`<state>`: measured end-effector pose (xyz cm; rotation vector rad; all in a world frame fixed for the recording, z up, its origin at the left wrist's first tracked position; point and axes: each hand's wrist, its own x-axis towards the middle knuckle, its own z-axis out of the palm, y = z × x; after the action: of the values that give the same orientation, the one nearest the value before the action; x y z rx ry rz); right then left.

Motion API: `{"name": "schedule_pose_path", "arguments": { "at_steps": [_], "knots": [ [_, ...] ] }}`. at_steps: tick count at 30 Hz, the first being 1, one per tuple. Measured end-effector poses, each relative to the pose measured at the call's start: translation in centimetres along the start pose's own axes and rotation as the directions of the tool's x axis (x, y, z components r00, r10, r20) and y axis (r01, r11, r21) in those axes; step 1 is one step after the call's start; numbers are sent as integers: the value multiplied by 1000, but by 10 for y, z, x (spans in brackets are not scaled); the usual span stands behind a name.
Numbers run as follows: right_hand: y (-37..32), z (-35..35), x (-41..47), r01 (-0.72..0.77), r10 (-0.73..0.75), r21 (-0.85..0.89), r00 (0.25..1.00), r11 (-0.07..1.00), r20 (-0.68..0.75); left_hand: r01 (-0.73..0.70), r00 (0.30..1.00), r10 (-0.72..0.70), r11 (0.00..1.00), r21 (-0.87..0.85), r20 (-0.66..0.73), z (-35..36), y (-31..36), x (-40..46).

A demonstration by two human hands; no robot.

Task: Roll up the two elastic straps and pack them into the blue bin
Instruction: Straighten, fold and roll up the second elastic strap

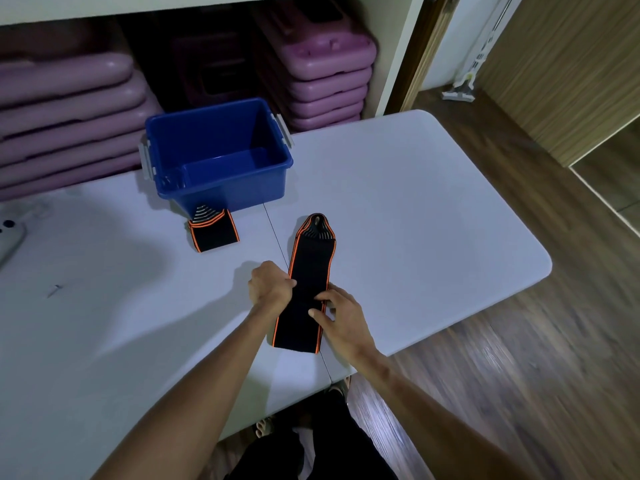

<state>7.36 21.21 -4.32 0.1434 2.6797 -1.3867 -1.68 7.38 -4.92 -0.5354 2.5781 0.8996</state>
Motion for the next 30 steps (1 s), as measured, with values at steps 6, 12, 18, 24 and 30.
{"name": "schedule_pose_path", "arguments": {
  "at_steps": [6, 12, 18, 24, 30],
  "knots": [
    [4, 1, 2, 40, -40, -3, 999, 999, 10, -22, 998, 27, 995, -100, 48, -9, -5, -1],
    [5, 2, 5, 33, -33, -78, 999, 996, 0, -370, 929, 371, 921, -124, -17, -18, -26, -10],
    [12, 10, 7, 13, -10, -160, 1000, 987, 21, -834, 541, 792, 462, 302, 281, -28, -94, -39],
    [9, 13, 7, -14, 22, -204, 999, 979, 36, -857, 509, 690, 344, 385, 515, -38, -96, -38],
    [4, 7, -16, 123, -120, -380, 992, 917, 33, -873, 426, 797, 236, 428, 428, -36, -89, -39]
  ]
}}
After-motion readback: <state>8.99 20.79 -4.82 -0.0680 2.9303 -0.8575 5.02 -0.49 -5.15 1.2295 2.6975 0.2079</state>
